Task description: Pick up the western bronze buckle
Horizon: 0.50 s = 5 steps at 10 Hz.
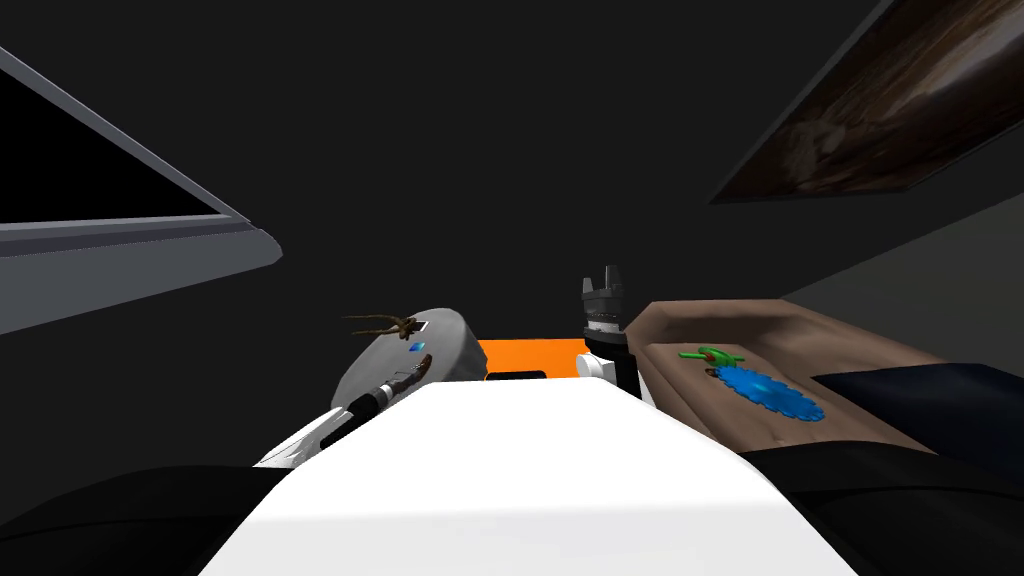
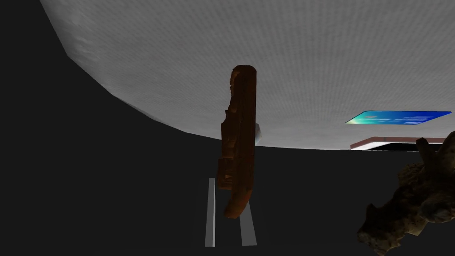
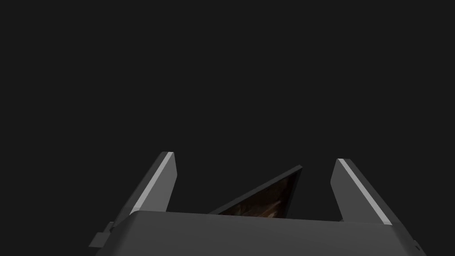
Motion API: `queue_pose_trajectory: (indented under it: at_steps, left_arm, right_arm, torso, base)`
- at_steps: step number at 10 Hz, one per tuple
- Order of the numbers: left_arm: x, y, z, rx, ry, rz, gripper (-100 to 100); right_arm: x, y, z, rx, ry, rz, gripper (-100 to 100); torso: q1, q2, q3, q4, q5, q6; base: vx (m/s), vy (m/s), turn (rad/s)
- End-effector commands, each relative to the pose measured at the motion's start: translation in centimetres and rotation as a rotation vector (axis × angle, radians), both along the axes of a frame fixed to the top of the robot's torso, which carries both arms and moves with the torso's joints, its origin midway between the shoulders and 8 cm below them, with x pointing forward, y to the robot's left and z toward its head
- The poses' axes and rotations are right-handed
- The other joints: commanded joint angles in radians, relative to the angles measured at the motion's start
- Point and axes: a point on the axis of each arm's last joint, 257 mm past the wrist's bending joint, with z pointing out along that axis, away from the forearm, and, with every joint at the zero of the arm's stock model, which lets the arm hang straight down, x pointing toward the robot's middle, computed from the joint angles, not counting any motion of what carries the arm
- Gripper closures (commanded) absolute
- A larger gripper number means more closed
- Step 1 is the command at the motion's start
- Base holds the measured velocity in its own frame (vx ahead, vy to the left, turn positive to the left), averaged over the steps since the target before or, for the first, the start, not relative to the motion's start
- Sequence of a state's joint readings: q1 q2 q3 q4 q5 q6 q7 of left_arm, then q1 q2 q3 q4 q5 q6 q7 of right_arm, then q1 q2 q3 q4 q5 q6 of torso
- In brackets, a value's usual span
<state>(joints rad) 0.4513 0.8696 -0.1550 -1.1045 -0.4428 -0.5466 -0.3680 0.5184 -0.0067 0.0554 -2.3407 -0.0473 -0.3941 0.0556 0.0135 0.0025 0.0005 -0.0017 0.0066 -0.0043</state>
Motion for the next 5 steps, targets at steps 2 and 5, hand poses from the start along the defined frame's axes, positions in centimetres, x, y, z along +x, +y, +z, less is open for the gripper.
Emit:
queue_pose_trajectory:
  at_steps: [2, 5]
  left_arm:
    - [1.50, -1.19, 0.43, -0.015, -0.004, 0.017, 100]
    - [1.48, -1.03, 0.35, -0.011, -0.003, 0.021, 0]
  right_arm:
    - [0.00, 0.00, 0.01, 0.000, 0.000, 0.000, 0]
    - [0.00, 0.00, 0.00, 0.000, 0.000, 0.000, 0]
  torso:
    - [0.000, 0.001, 0.001, 0.000, 0.000, 0.001]
    - [0.000, -0.002, -0.001, 0.000, 0.000, 0.000]
  base:
    - [-0.094, 0.024, -0.054]
    - [-0.026, 0.003, 0.001]
